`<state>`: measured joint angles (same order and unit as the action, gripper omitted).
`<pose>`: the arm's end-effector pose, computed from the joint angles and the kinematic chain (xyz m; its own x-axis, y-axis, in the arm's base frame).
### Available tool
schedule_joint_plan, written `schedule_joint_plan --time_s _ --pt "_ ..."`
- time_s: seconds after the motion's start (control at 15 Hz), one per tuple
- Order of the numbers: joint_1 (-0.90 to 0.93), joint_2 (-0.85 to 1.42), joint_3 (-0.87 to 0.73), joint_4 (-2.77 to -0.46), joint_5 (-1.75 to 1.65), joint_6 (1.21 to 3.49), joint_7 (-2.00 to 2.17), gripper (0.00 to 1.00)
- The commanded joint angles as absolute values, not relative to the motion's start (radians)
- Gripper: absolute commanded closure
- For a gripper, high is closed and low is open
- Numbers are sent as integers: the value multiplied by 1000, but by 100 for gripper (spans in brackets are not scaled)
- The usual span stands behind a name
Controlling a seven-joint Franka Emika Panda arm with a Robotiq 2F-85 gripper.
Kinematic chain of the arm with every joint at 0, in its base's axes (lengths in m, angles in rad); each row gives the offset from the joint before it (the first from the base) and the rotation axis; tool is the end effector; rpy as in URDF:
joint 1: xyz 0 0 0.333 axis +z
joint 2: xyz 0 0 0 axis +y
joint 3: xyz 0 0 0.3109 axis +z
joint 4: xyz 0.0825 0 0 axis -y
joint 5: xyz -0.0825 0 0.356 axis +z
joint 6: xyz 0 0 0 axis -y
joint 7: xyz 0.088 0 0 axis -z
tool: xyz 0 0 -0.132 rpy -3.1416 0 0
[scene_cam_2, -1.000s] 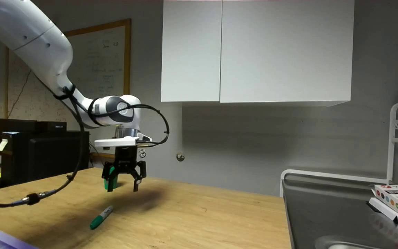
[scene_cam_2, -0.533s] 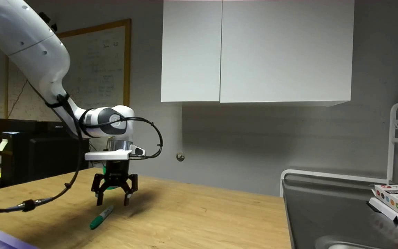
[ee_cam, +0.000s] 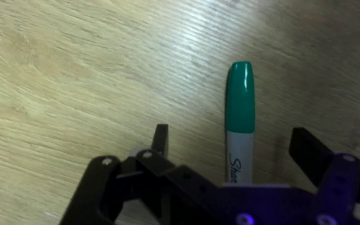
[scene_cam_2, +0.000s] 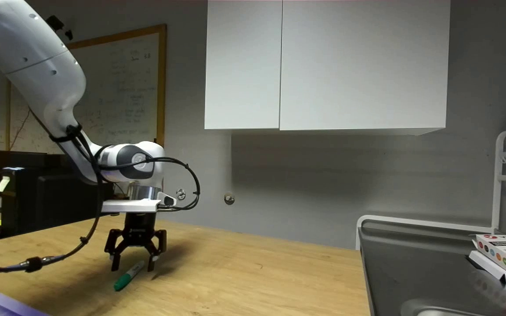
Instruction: Put the marker in the cup
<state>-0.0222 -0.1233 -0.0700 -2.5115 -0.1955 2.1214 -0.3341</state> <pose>0.3955 -0.0490 0.2986 0.8927 0.3400 -0.2957 0.3641 -0.9309 0.0290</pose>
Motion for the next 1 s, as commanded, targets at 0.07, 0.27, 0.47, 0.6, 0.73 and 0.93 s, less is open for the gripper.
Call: schedule_joint_plan --time_s 0.07,0.27,0.47,0.6,0.73,0.93 --pt "-22 -94 -69 -2498 -181 2115 -407 0" --pt "-24 -62 -69 -2475 -186 2107 -442 0" --pt "-26 -42 -67 -2465 -192 2105 -459 0" --pt "-28 -31 -66 -2457 -194 2102 -468 0" --pt "-29 -25 -65 -2452 -202 2105 -459 25" --pt "-31 -24 -65 -2438 -209 2097 -457 48"
